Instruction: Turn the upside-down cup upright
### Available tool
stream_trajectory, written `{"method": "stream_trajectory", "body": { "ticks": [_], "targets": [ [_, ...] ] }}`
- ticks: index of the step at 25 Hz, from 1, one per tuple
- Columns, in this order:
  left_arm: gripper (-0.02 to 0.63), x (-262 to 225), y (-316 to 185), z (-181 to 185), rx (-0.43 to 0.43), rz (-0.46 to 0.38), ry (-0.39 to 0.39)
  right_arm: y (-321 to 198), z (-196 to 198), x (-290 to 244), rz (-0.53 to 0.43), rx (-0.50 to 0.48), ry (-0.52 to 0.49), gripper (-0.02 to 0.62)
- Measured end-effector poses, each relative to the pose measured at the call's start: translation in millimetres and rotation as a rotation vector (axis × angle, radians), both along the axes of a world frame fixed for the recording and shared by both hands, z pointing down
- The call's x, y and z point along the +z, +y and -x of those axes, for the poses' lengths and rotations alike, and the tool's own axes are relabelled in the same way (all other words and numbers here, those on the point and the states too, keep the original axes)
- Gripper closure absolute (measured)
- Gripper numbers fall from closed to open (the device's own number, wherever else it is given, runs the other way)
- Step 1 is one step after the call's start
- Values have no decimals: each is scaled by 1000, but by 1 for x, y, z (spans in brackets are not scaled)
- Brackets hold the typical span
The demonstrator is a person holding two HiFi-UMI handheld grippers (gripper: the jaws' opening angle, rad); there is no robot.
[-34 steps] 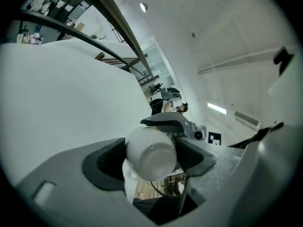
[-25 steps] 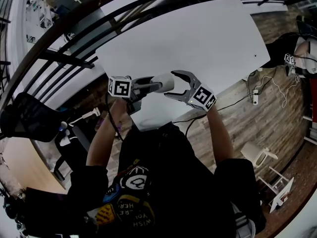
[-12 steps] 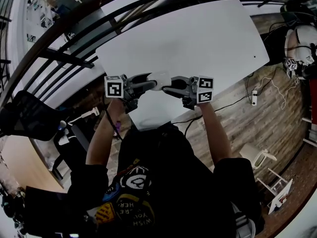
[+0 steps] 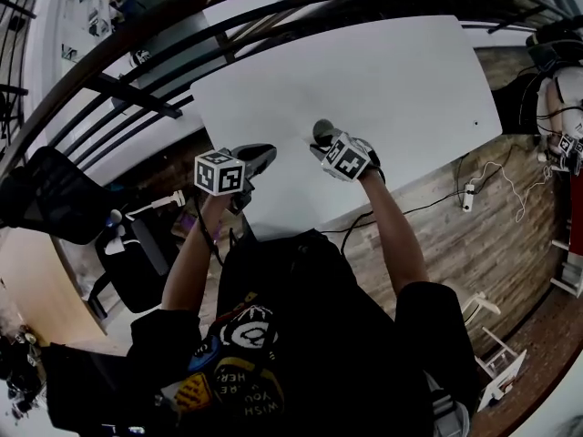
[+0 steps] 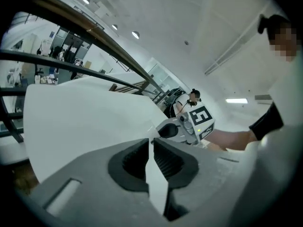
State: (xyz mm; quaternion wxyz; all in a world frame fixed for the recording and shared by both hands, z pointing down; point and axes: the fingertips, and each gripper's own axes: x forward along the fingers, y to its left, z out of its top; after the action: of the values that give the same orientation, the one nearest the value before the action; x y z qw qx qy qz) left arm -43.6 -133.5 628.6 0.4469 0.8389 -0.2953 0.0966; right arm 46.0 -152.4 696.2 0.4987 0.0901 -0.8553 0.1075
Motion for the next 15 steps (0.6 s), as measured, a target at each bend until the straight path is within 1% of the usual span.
{"method": "stream_trajectory", "body": {
  "ticks": [1,3,4,6,8,9,11,15],
  "targets": [
    [592,0,3,0,-4,-21,-31,-1,1,10,-34,-72,98,563],
    [601,-3,8,-2,6,-75,-99,-5,5,23,-84,-189,245,563],
    [601,-5,11,-4,20,-96,-121,-7,6,29,-95,-233,301,563],
    [601,-7,18,-7,38,-118,-142,-10,6,41,-82,-298,390,563],
    [601,-10,20,-2,17,-123,-143,-17,7,51,-69,-341,455,563],
    [601,-11,19,3,-5,-120,-137,-21,8,53,-74,-353,475,563],
    [601,-13,19,13,-45,-112,-122,-29,12,54,-92,-357,482,561],
    [601,-16,22,26,-65,-110,-129,-32,17,43,-115,-301,415,545]
  ]
}}
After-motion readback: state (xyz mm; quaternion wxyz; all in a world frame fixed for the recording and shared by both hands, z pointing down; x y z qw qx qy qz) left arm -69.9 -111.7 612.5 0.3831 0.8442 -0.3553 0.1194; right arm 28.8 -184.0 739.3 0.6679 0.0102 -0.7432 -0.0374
